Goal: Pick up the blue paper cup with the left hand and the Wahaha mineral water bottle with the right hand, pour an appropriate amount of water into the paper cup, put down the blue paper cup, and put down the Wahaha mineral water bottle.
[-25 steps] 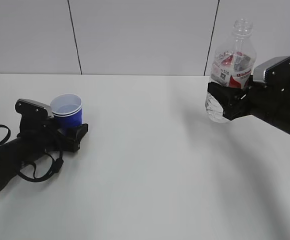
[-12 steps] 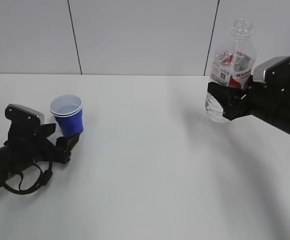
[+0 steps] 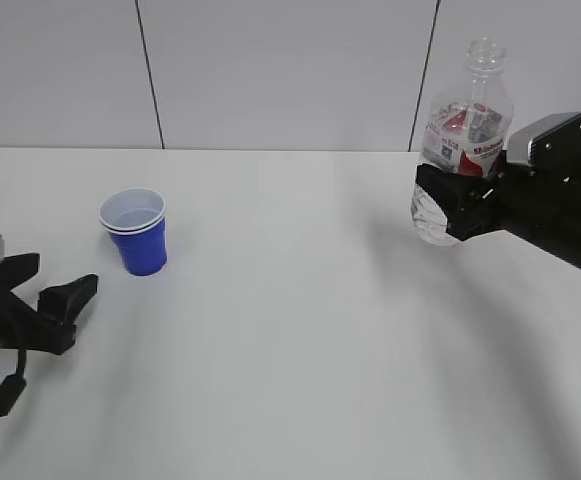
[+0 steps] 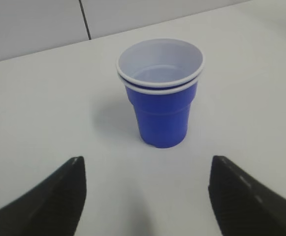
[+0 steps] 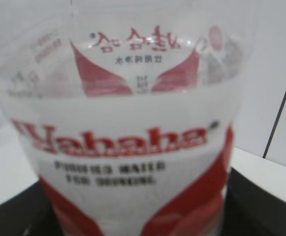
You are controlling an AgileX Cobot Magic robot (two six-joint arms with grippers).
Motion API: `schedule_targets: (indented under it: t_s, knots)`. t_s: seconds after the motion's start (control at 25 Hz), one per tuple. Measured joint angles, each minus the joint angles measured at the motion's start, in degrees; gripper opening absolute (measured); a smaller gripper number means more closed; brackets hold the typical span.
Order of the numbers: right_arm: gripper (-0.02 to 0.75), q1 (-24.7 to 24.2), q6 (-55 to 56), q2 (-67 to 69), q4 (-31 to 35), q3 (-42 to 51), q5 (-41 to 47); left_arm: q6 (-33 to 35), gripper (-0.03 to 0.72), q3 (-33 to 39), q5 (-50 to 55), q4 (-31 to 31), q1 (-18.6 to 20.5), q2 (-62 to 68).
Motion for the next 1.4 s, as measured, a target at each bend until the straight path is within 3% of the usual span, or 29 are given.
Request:
schedule_targets:
  t_s: [0.28,0.68,0.84,1.12,1.4]
  knots:
    - [0.47,0.0,0.0,0.0,0.0,0.0,0.0,-9.4,0.585,4.6,17.8,-0.1,0.0,-19.9]
    - [0.47,0.0,0.0,0.0,0.0,0.0,0.0,-11.9,0.585,4.5,38.9,-5.4,0.0,-46.9]
    - [0.47,0.0,0.0,0.0,0.0,0.0,0.0,-12.0,0.567,-0.1,56.1,-5.9,0.0,-56.8]
    - [0.47,0.0,0.1,0.0,0.0,0.0,0.0,-12.0,0.552,-11.1,84.9,-0.1,0.0,-72.8]
    - [0.47,0.0,0.6,0.0,0.0,0.0,-0.1,-12.0,0.546,-15.4,108.3,-3.0,0.0,-87.2]
